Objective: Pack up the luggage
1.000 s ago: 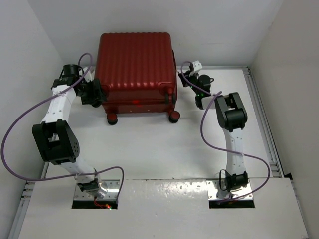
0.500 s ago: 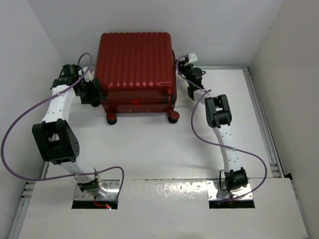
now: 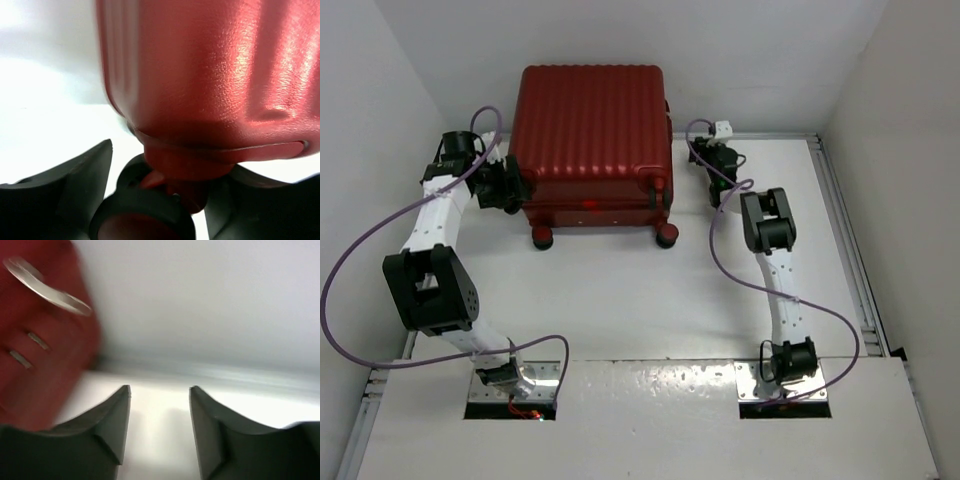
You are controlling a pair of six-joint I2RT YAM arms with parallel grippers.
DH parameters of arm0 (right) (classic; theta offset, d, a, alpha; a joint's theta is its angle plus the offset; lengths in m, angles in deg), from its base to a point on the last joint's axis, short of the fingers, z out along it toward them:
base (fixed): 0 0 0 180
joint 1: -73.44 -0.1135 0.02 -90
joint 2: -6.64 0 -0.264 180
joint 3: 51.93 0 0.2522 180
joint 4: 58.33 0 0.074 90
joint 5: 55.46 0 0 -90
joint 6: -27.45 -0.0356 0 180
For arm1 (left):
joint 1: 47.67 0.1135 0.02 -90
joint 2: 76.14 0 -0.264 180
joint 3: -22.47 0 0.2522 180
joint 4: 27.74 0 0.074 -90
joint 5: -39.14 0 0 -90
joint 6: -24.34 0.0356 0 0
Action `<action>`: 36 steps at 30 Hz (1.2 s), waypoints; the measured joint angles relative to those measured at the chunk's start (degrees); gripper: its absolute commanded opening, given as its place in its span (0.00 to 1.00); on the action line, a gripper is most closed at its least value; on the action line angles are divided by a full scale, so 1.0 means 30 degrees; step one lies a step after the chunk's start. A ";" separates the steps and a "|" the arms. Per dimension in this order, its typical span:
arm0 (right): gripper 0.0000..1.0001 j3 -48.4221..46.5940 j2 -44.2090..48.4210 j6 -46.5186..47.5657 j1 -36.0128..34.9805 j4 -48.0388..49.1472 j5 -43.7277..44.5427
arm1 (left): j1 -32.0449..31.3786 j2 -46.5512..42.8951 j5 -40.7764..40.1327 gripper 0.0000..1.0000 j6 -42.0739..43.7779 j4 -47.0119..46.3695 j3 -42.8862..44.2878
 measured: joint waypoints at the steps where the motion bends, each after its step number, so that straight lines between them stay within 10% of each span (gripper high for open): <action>1: 0.57 0.1457 0.0729 -0.0015 0.0197 0.0044 0.0109 | 0.0022 -0.0153 -0.0328 0.74 -0.0248 -0.0168 0.0000; 6: 0.61 0.9515 0.6047 -0.0080 0.1275 0.0911 -0.0379 | -0.0240 -0.0787 -0.2412 1.00 -0.1107 -0.0794 0.0058; 18: 0.68 2.5500 2.1595 -0.1574 0.0634 0.1209 -0.5763 | -0.4568 -0.6754 -0.4306 1.00 -0.1129 -0.6448 0.0743; 27: 0.69 2.9121 2.7984 -0.2229 0.1384 -0.6652 -0.5792 | -1.2866 -0.4758 -0.5107 1.00 -0.3286 -0.4554 0.1290; 36: 0.69 2.9434 3.1095 -0.1792 0.3774 -0.9617 -0.5865 | -1.6196 0.0860 -0.6776 1.00 -0.5996 -0.2798 0.3534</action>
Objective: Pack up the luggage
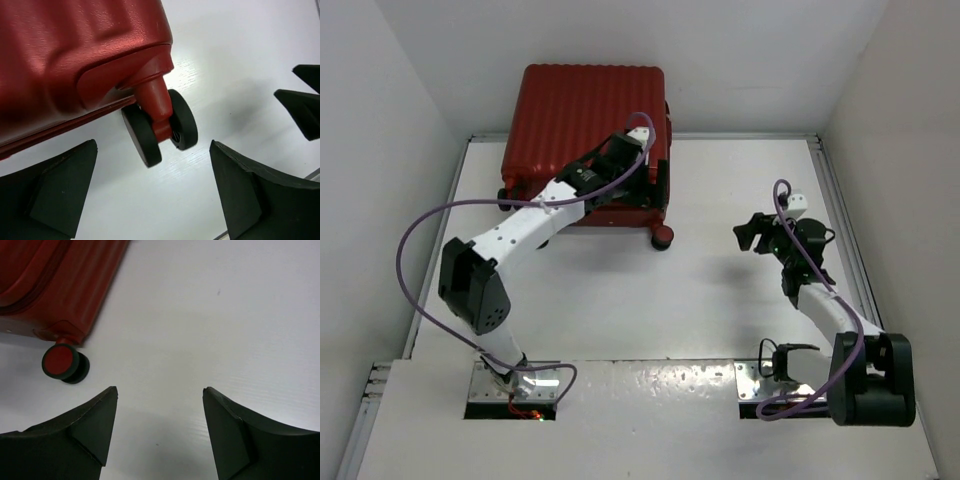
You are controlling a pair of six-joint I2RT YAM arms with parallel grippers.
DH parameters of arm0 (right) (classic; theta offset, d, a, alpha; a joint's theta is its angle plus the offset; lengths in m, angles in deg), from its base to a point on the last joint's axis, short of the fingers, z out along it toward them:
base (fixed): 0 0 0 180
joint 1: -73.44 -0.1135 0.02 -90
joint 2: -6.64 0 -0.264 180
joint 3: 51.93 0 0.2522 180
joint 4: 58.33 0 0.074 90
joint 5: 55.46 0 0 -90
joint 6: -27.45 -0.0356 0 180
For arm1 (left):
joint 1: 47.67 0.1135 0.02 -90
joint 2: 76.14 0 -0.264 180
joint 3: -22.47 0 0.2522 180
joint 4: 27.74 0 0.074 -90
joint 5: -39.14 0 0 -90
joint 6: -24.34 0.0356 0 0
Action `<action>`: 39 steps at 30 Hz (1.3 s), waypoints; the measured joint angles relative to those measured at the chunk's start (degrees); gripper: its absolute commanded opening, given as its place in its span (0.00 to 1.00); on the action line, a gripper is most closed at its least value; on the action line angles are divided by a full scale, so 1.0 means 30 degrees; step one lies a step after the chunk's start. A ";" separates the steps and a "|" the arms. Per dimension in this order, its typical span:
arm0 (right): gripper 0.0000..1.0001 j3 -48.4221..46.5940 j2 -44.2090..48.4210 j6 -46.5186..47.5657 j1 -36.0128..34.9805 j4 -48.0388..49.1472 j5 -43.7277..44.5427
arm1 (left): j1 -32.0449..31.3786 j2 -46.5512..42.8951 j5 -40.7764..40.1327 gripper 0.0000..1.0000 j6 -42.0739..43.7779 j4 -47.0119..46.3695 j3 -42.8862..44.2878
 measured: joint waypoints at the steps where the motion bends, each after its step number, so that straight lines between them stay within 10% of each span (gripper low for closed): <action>1: 0.69 0.0095 0.0138 0.0029 0.0248 -0.0160 -0.0036 | -0.0109 0.0393 -0.0095 1.00 -0.0284 0.0146 0.0211; 14: 0.69 0.0845 0.0561 0.0029 0.1348 -0.0729 -0.0583 | -0.0495 0.4277 -0.2397 1.00 -0.2164 0.2390 0.3563; 32: 0.69 0.0852 0.0168 0.0073 0.1676 -0.0350 -0.1377 | -0.1836 0.4794 -0.4029 0.00 -0.0277 0.1209 0.2871; 39: 0.68 0.1027 0.0131 0.0663 0.0758 0.1144 -0.2499 | -0.2441 0.0787 -0.4218 0.00 0.4415 -0.1078 -0.2594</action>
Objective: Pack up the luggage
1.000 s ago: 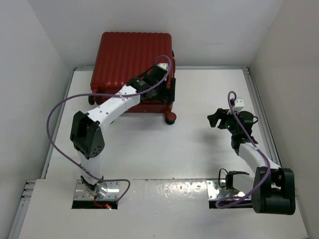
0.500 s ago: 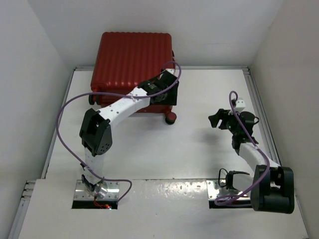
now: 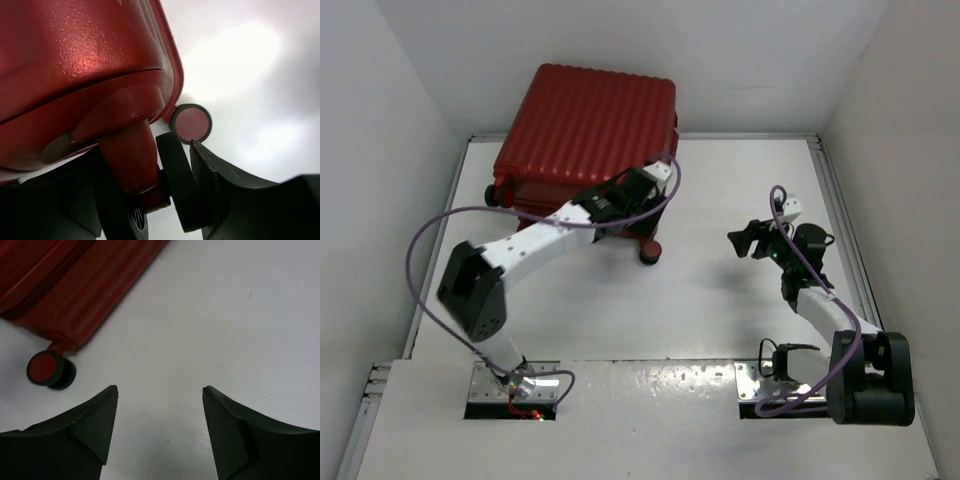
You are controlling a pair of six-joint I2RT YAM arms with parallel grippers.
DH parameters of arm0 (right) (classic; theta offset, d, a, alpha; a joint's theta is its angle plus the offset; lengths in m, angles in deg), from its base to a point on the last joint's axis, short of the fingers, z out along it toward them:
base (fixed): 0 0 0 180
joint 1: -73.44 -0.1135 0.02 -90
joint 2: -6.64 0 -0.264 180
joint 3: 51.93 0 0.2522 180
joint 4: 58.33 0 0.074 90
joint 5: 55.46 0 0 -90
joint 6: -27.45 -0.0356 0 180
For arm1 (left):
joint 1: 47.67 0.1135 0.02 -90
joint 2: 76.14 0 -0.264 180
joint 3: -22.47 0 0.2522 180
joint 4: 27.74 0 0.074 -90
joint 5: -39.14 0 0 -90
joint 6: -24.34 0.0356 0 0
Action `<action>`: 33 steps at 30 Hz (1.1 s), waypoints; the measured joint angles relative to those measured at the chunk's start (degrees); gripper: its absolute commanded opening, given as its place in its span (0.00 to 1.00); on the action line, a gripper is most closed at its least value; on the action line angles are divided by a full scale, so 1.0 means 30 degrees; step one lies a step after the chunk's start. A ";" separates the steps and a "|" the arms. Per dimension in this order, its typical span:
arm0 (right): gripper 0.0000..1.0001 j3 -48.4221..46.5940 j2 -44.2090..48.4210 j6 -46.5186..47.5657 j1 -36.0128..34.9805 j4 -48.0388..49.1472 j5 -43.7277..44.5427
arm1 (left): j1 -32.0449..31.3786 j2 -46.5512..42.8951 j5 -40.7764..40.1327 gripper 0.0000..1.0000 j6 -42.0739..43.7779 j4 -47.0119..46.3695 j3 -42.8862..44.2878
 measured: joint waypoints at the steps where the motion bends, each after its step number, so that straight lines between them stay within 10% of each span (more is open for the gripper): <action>1: 0.68 0.0007 -0.0058 0.0109 -0.0197 0.0189 -0.0124 | -0.0029 -0.0962 0.0124 0.00 0.0729 0.0066 -0.0954; 20: 0.68 0.0138 -0.2994 0.0663 -0.3803 0.5064 -0.1355 | 0.2419 -1.9118 0.4022 0.00 1.6495 0.6295 -1.1271; 33: 0.68 -0.0867 -0.5370 0.1479 -0.6266 0.6047 -0.0823 | 0.8954 -1.5300 0.6339 0.00 1.3143 0.6819 -0.9413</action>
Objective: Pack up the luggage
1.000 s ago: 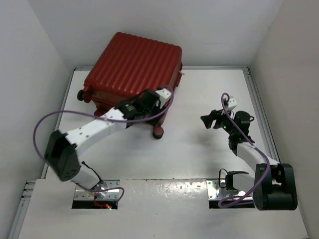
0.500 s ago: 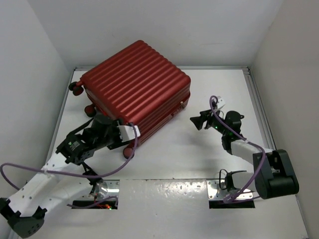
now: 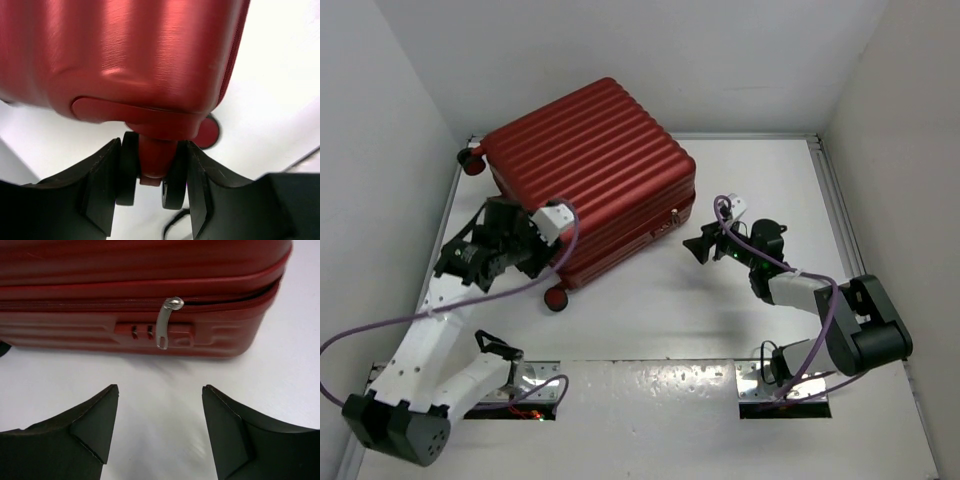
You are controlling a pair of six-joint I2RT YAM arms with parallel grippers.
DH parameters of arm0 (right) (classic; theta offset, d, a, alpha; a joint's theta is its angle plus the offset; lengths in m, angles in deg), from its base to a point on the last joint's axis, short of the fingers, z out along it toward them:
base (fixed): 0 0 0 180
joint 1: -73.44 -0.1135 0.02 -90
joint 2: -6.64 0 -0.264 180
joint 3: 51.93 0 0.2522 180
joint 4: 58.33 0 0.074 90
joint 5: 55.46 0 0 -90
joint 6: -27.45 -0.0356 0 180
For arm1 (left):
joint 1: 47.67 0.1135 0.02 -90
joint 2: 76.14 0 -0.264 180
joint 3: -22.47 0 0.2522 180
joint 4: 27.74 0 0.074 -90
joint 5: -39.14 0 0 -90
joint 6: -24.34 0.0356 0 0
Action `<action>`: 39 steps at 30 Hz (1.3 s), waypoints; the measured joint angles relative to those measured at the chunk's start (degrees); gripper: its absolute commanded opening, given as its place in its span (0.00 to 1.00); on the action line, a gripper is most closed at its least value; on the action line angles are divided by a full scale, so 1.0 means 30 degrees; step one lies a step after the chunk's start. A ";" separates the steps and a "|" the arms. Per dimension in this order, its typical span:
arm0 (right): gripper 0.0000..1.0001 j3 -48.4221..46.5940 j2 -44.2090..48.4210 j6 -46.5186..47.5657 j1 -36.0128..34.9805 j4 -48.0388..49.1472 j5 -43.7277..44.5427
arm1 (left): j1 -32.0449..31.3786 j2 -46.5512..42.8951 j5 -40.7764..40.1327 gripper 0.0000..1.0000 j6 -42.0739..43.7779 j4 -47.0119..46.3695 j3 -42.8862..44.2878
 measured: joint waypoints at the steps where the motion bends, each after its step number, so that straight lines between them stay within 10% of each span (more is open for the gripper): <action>1: 0.68 0.0000 -0.0022 -0.0007 -0.0007 0.0015 0.0153 | 0.1042 0.0663 0.0845 0.00 -0.0124 0.0350 0.0423; 12: 0.68 -0.0117 -0.0080 -0.0160 0.0015 0.0568 0.1151 | 0.8990 0.8174 0.6623 0.00 -0.0313 0.3468 0.5523; 27: 0.64 -0.7555 -0.4524 0.0182 -0.5996 -0.2769 1.1424 | 0.8408 0.6885 0.6047 0.00 -0.2106 0.0459 0.3934; 39: 0.59 -1.0666 -0.7475 0.2331 -0.6390 -0.3432 1.4819 | 0.8284 0.6499 0.6441 0.00 -0.3009 -0.0925 0.3220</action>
